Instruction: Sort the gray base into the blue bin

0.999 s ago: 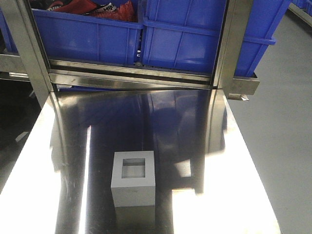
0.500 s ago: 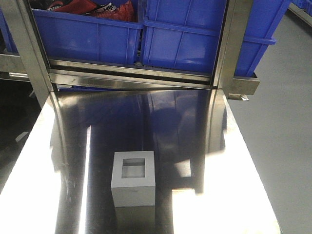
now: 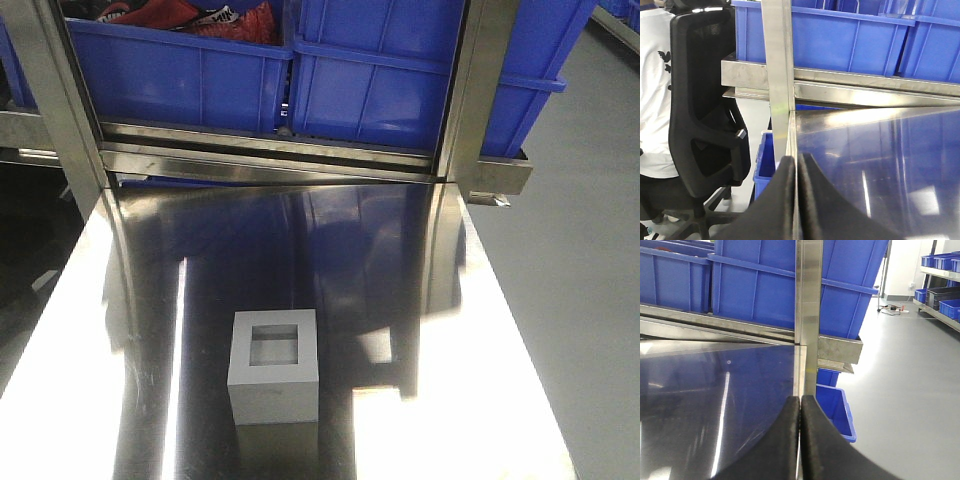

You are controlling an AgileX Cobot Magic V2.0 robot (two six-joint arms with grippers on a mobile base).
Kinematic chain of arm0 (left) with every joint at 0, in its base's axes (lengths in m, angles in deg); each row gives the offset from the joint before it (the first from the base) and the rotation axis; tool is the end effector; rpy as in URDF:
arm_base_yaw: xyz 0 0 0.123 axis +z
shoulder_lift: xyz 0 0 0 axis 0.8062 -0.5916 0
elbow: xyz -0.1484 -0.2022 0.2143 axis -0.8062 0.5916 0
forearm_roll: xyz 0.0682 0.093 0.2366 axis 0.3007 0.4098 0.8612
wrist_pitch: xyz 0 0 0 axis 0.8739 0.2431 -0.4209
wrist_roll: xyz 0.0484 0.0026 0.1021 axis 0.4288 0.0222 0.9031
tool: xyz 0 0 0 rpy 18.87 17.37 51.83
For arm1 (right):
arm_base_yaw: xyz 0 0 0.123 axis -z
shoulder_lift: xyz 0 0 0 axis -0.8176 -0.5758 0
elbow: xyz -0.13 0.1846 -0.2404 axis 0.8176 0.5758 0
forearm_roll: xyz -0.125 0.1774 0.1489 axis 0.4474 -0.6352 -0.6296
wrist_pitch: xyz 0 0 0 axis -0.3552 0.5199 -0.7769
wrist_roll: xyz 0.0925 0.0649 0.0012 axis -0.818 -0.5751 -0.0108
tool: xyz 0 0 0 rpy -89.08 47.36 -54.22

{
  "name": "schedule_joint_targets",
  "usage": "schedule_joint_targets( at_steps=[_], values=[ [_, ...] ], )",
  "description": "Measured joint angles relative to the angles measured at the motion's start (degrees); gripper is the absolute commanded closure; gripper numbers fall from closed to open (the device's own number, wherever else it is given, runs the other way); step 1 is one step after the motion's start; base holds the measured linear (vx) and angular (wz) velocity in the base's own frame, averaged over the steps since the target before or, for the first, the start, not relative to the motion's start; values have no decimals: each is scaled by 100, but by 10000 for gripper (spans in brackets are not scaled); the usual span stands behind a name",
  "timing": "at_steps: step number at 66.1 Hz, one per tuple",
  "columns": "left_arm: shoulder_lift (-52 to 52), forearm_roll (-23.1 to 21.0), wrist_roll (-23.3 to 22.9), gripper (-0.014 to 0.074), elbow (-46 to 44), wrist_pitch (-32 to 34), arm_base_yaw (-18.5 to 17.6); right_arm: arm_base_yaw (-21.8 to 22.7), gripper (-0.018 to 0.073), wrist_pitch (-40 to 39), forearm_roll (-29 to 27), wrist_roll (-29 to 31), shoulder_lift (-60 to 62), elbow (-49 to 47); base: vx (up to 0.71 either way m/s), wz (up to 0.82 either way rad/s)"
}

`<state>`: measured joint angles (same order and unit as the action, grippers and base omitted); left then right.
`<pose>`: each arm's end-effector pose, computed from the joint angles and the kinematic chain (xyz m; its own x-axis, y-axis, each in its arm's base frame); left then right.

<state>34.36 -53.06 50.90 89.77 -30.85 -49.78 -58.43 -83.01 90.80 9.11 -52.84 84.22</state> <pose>0.0449 0.0039 0.1915 -0.0521 -0.0338 -0.9981 -0.0765 0.9966 -0.0298 0.0451 0.0024 0.1911 -0.0451 -0.0390 -0.9982 -0.0614 0.9975 -0.0362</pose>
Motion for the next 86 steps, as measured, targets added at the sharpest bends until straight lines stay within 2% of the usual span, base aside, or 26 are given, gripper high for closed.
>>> schedule_joint_targets(
  at_steps=[12,26,35,48,58,77,86],
  values=[
    [0,0,-6,602,0,80,0,0,568,0,0,0,0,0,0,0],
    [0,0,-270,602,0,1119,0,0,568,0,0,0,0,0,0,0],
    [0,0,-436,602,-11,1146,0,0,568,0,0,0,0,0,0,0],
    [-748,0,-436,602,-760,717,0,0,568,0,0,0,0,0,0,0],
    [-1830,0,-348,602,-1624,26,0,0,568,0,0,0,0,0,0,0],
    [-3607,-34,222,602,-3132,-1797,0,0,568,0,0,0,0,0,0,0],
    [-4138,-426,691,602,-3551,-2440,0,0,568,0,0,0,0,0,0,0]
  ],
)
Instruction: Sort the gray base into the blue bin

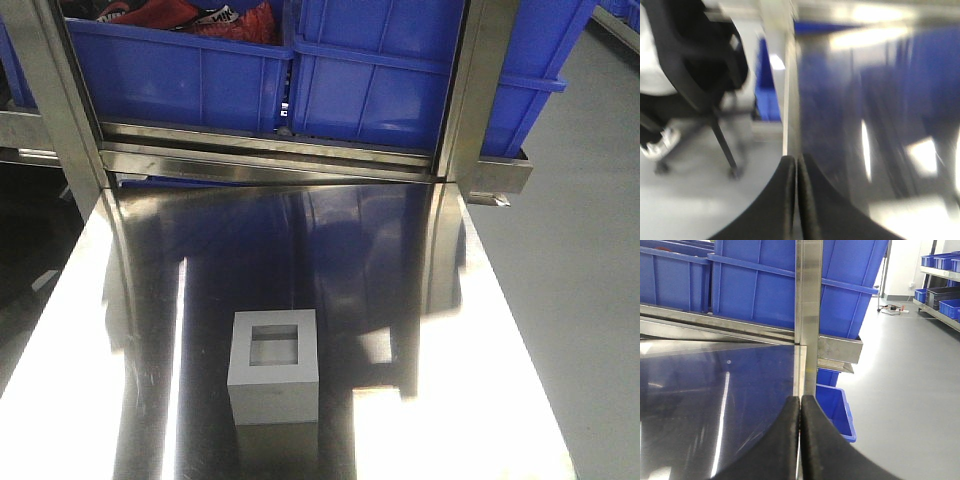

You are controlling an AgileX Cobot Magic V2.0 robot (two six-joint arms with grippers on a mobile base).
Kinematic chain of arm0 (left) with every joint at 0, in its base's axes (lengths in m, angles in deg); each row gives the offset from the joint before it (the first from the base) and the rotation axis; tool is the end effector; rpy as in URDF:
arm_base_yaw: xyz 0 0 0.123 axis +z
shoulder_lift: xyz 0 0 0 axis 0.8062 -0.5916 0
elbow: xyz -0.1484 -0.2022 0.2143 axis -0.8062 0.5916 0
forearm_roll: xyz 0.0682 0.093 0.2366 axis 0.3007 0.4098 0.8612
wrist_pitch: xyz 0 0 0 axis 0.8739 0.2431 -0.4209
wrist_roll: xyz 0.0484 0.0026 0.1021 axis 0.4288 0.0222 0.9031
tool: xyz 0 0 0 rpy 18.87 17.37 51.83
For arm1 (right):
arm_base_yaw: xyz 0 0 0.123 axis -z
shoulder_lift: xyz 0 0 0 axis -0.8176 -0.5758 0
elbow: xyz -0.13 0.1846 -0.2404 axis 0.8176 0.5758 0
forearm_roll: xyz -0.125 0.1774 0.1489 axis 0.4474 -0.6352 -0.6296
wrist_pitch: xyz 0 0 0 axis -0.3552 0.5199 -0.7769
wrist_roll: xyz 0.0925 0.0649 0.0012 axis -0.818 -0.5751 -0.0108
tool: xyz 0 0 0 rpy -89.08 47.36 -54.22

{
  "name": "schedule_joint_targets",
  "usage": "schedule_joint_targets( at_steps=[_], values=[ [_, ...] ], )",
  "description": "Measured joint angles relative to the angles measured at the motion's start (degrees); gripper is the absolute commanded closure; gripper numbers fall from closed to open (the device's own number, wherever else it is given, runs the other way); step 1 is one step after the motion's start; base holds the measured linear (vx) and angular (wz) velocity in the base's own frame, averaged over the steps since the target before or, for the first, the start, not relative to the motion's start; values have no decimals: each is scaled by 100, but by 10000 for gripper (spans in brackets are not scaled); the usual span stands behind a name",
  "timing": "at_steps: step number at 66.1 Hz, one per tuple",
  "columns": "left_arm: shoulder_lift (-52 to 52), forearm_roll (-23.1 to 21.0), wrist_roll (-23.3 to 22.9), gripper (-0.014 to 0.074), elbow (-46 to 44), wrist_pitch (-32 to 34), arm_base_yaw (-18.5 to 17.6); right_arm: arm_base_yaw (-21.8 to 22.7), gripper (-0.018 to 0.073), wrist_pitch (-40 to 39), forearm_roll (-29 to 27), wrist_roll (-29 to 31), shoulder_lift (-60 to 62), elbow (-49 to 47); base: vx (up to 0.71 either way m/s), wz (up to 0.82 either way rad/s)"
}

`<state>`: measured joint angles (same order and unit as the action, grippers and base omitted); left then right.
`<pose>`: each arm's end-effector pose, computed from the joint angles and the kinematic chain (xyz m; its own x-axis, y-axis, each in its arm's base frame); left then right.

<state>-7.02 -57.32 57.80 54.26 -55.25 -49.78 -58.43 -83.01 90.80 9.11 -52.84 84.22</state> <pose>0.1342 0.0079 0.3166 -0.5501 -0.0179 -0.8349 -0.0469 0.9989 0.0095 0.0451 0.0024 0.1911 -0.0451 -0.0390 -0.9982 -0.0614 0.9975 -0.0362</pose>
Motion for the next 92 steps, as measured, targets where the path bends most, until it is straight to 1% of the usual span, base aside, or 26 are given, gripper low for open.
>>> schedule_joint_targets(
  at_steps=[7,13,19,34,42,52,57,71,75,81,92],
  values=[
    [-311,-512,376,602,-143,-299,0,0,568,0,0,0,0,0,0,0],
    [-446,-771,464,602,-163,-433,0,0,568,0,0,0,0,0,0,0],
    [-467,-848,488,602,-163,-506,0,0,568,0,0,0,0,0,0,0],
    [-461,-870,493,598,-163,-524,0,0,568,0,0,0,0,0,0,0],
    [-461,-874,486,575,-163,-574,0,0,568,0,0,0,0,0,0,0],
    [-461,-874,486,496,-163,-748,0,0,568,0,0,0,0,0,0,0],
    [-461,-874,486,434,-163,-780,0,0,568,0,0,0,0,0,0,0],
    [-461,-874,486,215,-163,-847,0,0,568,0,0,0,0,0,0,0],
    [-461,-874,486,174,-163,-873,0,0,568,0,0,0,0,0,0,0],
    [-461,-874,486,143,-163,-883,0,0,568,0,0,0,0,0,0,0],
    [-461,-942,486,146,-163,-871,0,0,568,0,0,0,0,0,0,0]
  ],
)
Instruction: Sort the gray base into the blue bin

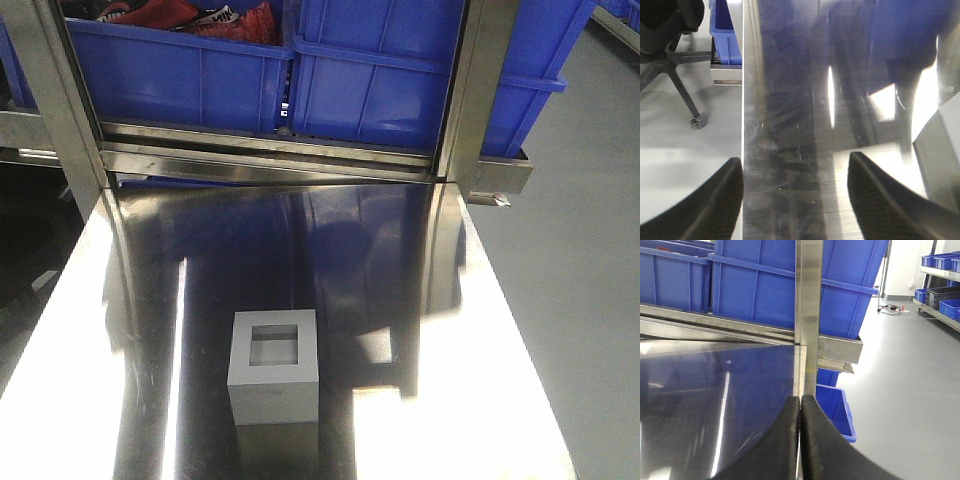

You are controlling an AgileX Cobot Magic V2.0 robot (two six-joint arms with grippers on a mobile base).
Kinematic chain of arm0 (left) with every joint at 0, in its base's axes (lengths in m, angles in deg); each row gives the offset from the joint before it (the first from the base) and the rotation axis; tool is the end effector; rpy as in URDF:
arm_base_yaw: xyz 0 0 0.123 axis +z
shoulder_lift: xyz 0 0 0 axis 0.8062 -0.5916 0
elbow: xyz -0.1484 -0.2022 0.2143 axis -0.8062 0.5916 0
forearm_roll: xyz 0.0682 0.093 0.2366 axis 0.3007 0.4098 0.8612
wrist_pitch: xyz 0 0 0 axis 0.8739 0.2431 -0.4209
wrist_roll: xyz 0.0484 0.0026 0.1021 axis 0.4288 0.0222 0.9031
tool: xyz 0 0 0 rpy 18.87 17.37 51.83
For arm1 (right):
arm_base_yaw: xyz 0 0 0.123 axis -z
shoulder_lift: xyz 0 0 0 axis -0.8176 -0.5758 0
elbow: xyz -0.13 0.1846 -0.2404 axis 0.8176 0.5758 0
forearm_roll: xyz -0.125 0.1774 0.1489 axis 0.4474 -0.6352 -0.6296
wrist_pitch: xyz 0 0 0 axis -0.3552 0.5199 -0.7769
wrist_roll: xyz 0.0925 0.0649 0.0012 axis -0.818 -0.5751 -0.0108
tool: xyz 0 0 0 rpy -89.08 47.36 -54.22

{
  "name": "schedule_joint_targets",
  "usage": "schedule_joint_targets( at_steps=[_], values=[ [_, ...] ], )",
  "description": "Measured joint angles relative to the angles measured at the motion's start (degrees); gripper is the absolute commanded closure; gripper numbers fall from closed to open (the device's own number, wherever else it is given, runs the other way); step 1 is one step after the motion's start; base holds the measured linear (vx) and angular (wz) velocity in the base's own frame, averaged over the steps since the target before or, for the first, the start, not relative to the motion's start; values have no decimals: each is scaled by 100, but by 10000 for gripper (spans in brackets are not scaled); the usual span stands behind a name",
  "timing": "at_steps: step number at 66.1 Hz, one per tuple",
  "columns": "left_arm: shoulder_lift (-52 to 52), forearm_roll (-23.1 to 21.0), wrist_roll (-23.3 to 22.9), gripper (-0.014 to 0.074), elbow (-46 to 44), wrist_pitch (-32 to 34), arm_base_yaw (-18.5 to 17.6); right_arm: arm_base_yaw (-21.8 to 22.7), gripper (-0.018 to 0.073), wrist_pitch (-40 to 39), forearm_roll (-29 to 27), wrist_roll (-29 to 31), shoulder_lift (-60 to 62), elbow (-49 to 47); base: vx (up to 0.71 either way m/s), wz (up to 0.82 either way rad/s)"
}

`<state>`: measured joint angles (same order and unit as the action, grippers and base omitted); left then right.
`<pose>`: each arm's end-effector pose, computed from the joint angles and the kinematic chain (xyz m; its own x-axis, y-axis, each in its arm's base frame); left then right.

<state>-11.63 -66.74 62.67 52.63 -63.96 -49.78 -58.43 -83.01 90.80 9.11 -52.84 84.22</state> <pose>0.1412 -0.0040 0.3035 -0.7005 -0.0672 -0.7105 0.0049 0.9951 -0.0989 0.0451 0.0024 0.1911 -0.0451 -0.0390 -0.9982 -0.0614 0.9975 -0.0362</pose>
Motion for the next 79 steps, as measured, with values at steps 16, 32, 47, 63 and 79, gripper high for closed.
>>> schedule_joint_targets(
  at_steps=[16,32,47,63,79],
  values=[
    [-57,-680,253,146,0,76,0,0,568,0,0,0,0,0,0,0],
    [-622,-2481,1665,146,0,158,0,0,568,0,0,0,0,0,0,0],
    [-1260,-4386,3240,146,0,49,0,0,568,0,0,0,0,0,0,0],
    [-1885,-4901,3774,146,-503,7,-626,0,568,0,0,0,0,0,0,0],
    [-2562,-3726,2625,146,-1198,333,-1658,0,568,0,0,0,0,0,0,0]
  ],
)
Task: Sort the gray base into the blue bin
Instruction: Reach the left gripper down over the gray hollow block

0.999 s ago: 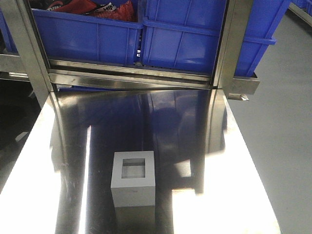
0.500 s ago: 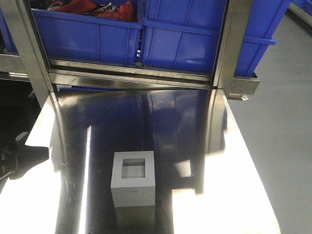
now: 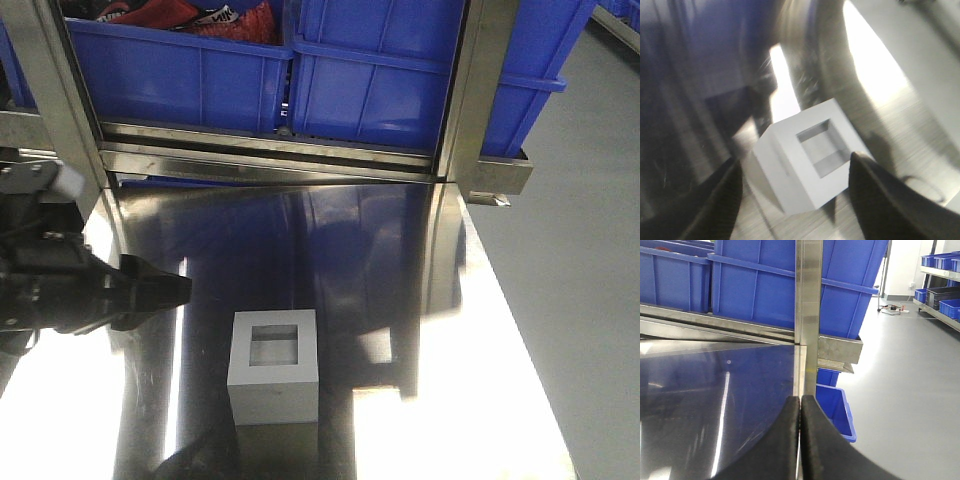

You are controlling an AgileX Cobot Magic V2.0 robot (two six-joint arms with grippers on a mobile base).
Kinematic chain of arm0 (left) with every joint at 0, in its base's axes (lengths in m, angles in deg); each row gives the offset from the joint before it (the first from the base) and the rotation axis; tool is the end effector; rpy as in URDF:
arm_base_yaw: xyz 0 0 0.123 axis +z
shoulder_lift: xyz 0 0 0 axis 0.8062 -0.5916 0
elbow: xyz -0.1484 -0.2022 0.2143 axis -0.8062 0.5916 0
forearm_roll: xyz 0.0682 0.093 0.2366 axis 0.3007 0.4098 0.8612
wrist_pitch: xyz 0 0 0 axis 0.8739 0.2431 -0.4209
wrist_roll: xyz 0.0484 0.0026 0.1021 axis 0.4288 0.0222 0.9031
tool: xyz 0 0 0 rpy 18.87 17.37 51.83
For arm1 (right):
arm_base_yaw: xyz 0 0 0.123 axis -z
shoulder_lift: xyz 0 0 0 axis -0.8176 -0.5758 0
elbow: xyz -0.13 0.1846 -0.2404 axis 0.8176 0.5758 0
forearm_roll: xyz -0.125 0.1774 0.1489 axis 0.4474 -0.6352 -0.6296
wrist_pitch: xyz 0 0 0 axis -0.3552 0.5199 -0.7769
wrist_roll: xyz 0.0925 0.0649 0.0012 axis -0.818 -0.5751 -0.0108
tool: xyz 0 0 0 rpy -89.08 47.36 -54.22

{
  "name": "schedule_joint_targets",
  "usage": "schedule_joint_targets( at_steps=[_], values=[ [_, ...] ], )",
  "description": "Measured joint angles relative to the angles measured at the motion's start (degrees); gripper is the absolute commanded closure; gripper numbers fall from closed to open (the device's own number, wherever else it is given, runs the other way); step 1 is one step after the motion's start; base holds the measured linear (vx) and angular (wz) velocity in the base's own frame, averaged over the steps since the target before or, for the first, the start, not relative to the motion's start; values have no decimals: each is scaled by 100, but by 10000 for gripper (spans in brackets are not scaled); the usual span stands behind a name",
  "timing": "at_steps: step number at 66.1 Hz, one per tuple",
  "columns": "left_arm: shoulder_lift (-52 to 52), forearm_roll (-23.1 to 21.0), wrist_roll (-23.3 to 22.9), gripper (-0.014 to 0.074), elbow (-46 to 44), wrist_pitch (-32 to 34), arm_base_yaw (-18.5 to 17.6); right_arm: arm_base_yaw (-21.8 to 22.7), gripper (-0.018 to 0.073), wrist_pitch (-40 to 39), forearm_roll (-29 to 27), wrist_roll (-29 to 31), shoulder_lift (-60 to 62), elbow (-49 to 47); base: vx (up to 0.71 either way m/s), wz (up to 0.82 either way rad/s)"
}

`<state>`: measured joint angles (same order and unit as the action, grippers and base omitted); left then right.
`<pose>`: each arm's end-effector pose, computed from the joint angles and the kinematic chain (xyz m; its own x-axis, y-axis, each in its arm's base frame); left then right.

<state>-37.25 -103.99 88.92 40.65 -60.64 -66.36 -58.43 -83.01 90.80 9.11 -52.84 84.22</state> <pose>0.2395 -0.1055 0.3105 -0.7563 0.0388 -0.6530 0.3999 0.8174 -0.4146 0.0451 0.0024 0.1911 -0.0451 -0.0390 -0.9982 -0.0614 0.9975 -0.0362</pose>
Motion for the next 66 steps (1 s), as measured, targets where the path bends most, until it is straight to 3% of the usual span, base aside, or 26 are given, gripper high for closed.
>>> schedule_joint_targets(
  at_steps=[17,27,38,53,66],
  values=[
    [-737,1840,-1829,146,-618,150,-1153,0,568,0,0,0,0,0,0,0],
    [-1095,2878,-3054,146,-876,189,-1563,0,568,0,0,0,0,0,0,0],
    [-1522,3766,-3968,146,-1120,183,-1913,0,568,0,0,0,0,0,0,0],
    [-2043,4171,-4604,146,-1492,57,-2130,0,568,0,0,0,0,0,0,0],
    [-2352,4211,-4709,146,-1614,-114,-2130,0,568,0,0,0,0,0,0,0]
  ],
)
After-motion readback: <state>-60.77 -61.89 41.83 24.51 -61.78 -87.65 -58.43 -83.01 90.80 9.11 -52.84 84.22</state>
